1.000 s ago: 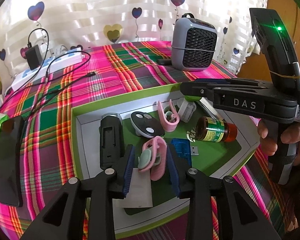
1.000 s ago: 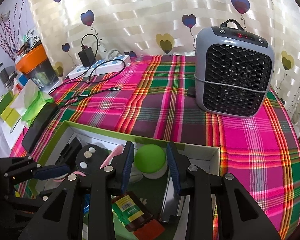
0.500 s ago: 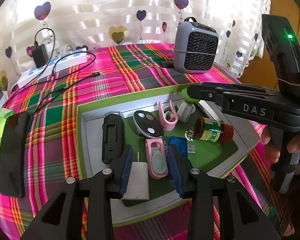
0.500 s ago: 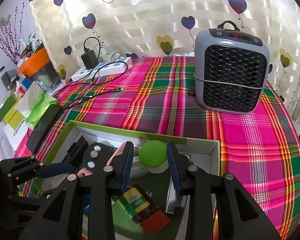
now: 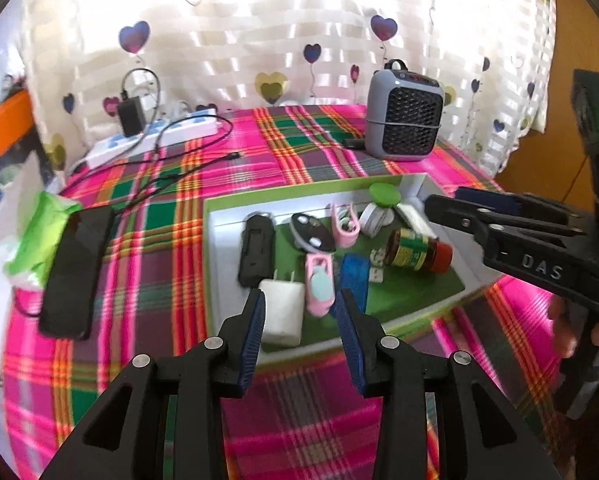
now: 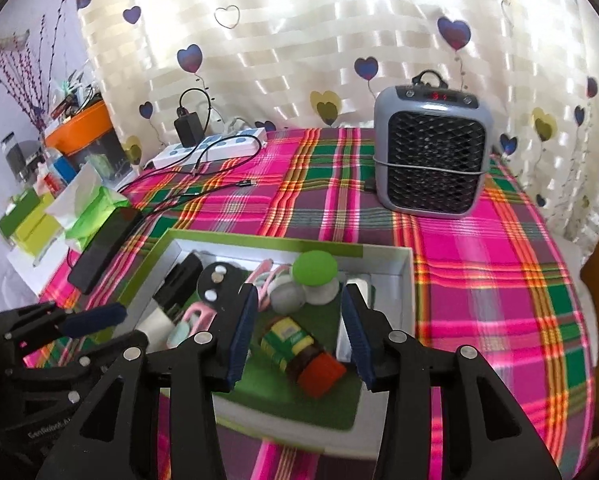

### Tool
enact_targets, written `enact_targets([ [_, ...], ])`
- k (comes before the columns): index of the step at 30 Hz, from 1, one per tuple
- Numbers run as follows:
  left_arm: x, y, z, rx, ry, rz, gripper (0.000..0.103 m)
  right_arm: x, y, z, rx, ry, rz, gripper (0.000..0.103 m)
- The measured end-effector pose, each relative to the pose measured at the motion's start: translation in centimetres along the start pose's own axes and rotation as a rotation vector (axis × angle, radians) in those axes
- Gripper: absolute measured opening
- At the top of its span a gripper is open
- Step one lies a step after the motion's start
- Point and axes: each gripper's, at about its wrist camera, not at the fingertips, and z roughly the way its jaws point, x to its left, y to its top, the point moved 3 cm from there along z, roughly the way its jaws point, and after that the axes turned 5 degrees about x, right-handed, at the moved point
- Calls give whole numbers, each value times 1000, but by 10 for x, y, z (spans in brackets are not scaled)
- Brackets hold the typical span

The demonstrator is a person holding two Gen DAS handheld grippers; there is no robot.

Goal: Organize rigid objects

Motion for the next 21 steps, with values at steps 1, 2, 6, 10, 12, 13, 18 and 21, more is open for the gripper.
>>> enact_targets([
  [1, 0, -2, -2, 0, 2, -3, 36, 2, -3, -3, 1, -11, -4, 45],
  [2, -1, -6, -4, 1, -5, -8, 36, 3, -7, -6, 0, -18, -5, 45],
  [6, -6, -22, -10, 8, 46, -3, 36, 7, -23, -20, -12, -69, 0, 45],
  [10, -11, -37, -17, 21, 36, -20, 36, 8, -43, -32, -11, -111, 15, 45],
  [12, -14, -44, -19, 31, 52, -28, 36, 9, -51, -34, -3, -120, 20, 45],
  [13, -14, -46, -19, 31, 55, -33, 36, 10, -57, -34, 9, -137, 22, 45],
  [18, -15, -65, -18, 66, 74, -71, 36, 14, -77, -35, 46, -130, 37, 45],
  [21, -17, -78, -15, 90, 83, -78, 36, 16, -87, -36, 63, -145, 31, 45],
])
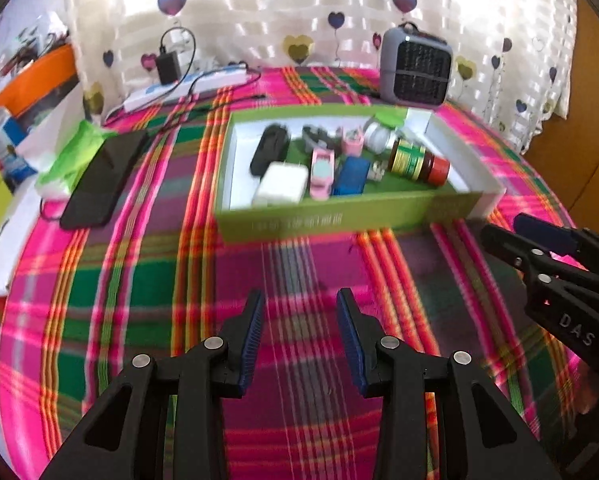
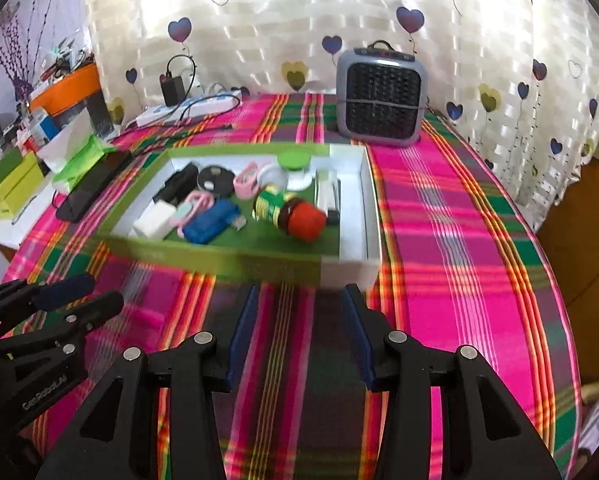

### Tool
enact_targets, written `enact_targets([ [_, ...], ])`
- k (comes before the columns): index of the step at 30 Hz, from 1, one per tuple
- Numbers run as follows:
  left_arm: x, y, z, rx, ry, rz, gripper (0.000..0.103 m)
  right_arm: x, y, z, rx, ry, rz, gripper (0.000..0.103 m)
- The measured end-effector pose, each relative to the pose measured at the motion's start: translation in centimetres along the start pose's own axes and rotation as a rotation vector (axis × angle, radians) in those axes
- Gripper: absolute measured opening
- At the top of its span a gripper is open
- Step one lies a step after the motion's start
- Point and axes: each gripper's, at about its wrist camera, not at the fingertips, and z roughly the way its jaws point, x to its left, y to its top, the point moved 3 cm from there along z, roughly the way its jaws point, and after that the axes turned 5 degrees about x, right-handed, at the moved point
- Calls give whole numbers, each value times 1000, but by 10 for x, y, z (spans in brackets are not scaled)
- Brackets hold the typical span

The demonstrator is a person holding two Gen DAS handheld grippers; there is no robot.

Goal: Organize rigid objects

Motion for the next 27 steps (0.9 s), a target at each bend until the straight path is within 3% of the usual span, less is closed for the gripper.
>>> enact_targets([
  [3, -2, -12, 4, 25, -5, -1, 36, 1, -11, 1, 25, -16, -5, 45],
  [18, -12, -35, -7, -22, 16, -20, 36, -1, -48, 0, 66, -44, 6, 45],
  [27, -15, -39, -9, -50, 43, -48, 36, -7, -55, -2, 43, -77, 45, 60],
])
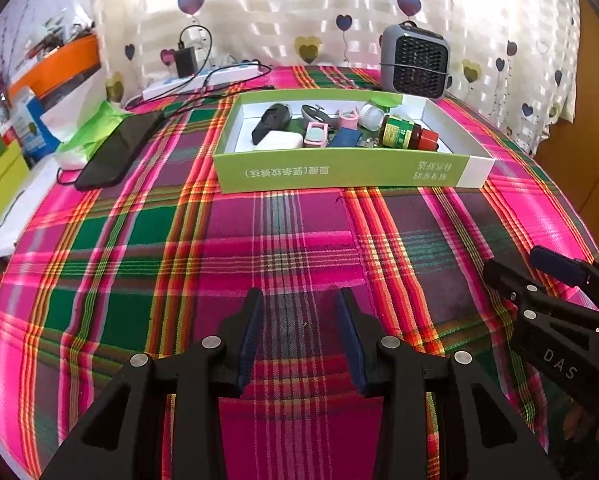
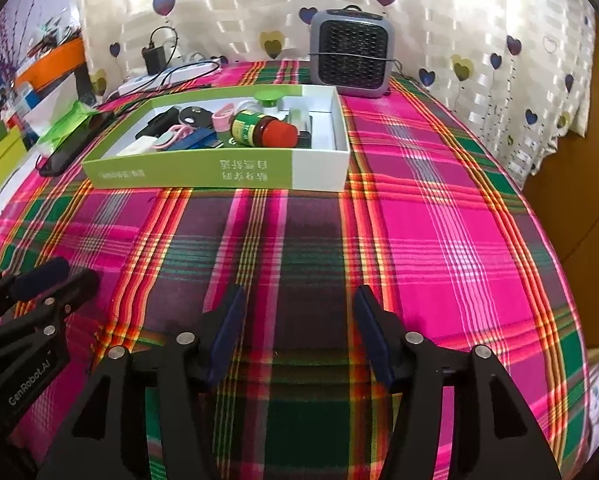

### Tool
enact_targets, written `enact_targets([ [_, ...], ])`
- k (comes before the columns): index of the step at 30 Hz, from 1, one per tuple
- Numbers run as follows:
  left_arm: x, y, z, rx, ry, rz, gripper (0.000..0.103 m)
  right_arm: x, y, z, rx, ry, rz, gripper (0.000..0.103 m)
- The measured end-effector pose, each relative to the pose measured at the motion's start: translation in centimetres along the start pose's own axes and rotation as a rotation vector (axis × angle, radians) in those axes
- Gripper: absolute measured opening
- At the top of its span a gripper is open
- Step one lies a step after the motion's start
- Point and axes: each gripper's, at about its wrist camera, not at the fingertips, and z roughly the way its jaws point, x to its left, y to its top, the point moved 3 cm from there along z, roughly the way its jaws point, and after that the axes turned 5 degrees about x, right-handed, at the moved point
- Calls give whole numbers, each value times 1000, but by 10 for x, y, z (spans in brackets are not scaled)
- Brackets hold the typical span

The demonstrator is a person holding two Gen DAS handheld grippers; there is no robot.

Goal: Organize rigid objects

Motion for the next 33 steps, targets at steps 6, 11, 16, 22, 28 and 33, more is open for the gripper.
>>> enact_targets([
  [6, 0, -1, 0, -10, 2, -1, 36, 0, 0, 0, 0, 0, 1, 60],
  [11, -1, -1, -1, -13, 4, -1, 36, -1, 0, 0, 0, 2, 2, 60],
  [16, 0, -1, -1, -13, 3, -2, 36, -1, 0, 0, 0, 3, 3, 60],
  [22, 0, -1, -1, -13, 2, -2, 36, -1, 0, 0, 0, 3, 3, 60],
  [28, 0, -1, 0, -14, 1, -3, 36, -1, 0, 0, 0, 3, 3, 60],
  [33, 0, -2, 0, -13, 1, -2, 36, -1, 0, 0, 0, 3, 3, 60],
])
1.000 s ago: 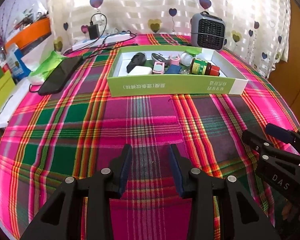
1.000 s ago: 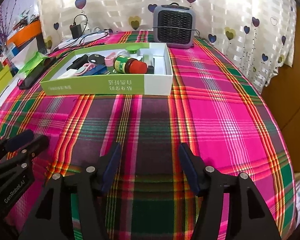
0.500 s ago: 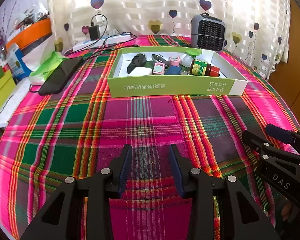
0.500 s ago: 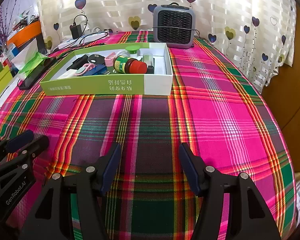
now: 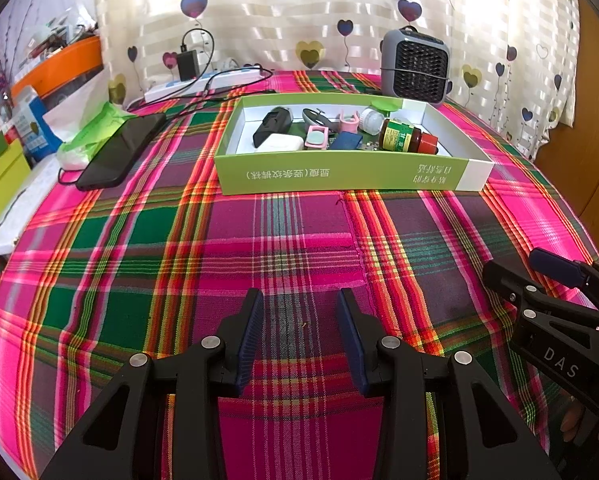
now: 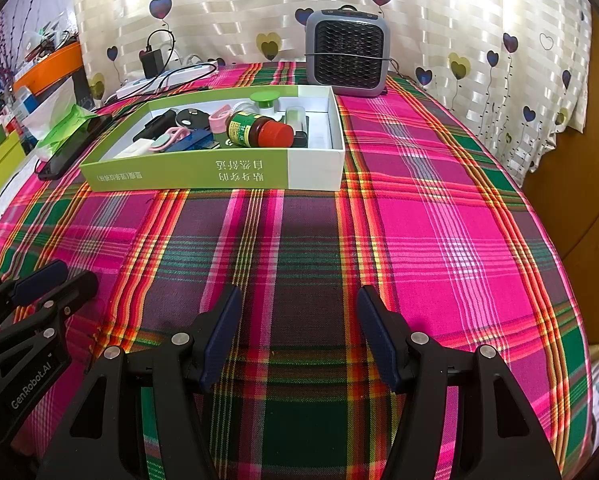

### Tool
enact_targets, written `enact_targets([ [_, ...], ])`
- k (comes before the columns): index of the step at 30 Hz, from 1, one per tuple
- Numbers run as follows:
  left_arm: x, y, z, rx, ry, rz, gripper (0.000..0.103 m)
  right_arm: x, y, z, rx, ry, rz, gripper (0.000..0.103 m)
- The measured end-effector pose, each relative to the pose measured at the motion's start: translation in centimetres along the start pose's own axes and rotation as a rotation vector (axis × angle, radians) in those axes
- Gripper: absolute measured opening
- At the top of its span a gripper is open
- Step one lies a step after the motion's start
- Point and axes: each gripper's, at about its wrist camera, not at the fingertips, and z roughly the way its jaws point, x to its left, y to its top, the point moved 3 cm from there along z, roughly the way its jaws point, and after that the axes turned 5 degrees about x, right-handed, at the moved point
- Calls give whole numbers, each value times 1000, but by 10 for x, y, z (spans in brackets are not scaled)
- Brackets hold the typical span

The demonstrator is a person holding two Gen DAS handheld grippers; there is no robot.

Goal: Organize rigid objects

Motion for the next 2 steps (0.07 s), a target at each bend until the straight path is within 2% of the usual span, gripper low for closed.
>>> enact_targets([
  [2, 0, 0, 0, 1, 1, 5, 37, 0, 0, 0, 0, 0, 0, 60],
])
